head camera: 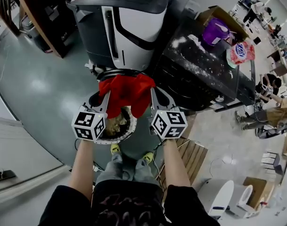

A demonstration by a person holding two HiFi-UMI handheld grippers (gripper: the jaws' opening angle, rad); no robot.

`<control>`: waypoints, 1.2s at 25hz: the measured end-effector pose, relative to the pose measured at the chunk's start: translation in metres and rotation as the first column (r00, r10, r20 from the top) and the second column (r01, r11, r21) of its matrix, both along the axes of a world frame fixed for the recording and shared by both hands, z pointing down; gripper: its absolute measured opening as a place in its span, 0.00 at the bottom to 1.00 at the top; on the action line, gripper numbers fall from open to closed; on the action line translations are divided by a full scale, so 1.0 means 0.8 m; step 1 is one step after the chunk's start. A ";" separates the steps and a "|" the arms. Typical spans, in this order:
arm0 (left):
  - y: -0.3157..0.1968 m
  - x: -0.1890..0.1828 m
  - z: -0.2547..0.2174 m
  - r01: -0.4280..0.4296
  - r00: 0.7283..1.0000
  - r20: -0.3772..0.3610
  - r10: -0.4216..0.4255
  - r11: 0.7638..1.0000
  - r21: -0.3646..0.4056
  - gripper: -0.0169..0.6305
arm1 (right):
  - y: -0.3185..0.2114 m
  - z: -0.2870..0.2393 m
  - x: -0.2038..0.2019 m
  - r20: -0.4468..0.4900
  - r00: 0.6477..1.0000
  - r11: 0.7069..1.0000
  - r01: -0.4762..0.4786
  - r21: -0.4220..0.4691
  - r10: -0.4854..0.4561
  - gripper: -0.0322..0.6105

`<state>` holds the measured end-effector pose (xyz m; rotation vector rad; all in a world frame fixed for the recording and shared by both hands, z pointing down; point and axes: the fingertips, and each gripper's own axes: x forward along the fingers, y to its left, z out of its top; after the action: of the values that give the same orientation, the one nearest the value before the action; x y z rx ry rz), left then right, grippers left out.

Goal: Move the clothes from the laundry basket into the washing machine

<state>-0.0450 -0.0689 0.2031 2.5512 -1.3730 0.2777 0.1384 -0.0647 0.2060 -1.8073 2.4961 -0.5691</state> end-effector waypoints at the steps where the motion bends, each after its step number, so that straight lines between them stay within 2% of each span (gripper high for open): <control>1: 0.001 0.021 -0.009 -0.019 1.000 0.002 0.019 1.000 0.013 0.09 | 0.006 -0.008 0.022 0.001 1.000 1.000 -0.020 0.011 0.020 0.06; 10: 0.029 0.218 -0.042 -0.158 0.987 -0.020 0.159 0.985 0.071 0.09 | 0.076 -0.046 0.217 -0.009 0.985 0.983 -0.170 0.064 0.171 0.06; 16: 0.053 0.323 -0.038 -0.258 0.966 -0.001 0.259 0.964 0.065 0.09 | 0.121 -0.053 0.311 -0.035 0.963 0.962 -0.264 0.070 0.266 0.06; 23: 0.057 0.398 -0.028 -0.352 0.936 0.011 0.352 0.934 0.059 0.09 | 0.142 -0.044 0.376 -0.010 0.933 0.932 -0.359 0.056 0.360 0.07; 30: 0.028 0.434 0.007 -0.403 0.915 -0.015 0.403 0.915 0.018 0.09 | 0.128 -0.005 0.404 -0.016 0.902 0.902 -0.432 0.009 0.432 0.06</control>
<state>0.3021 -0.0468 0.2083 2.8228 -0.8288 0.3122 0.4613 0.0377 0.2019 -2.2698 1.9921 -0.5181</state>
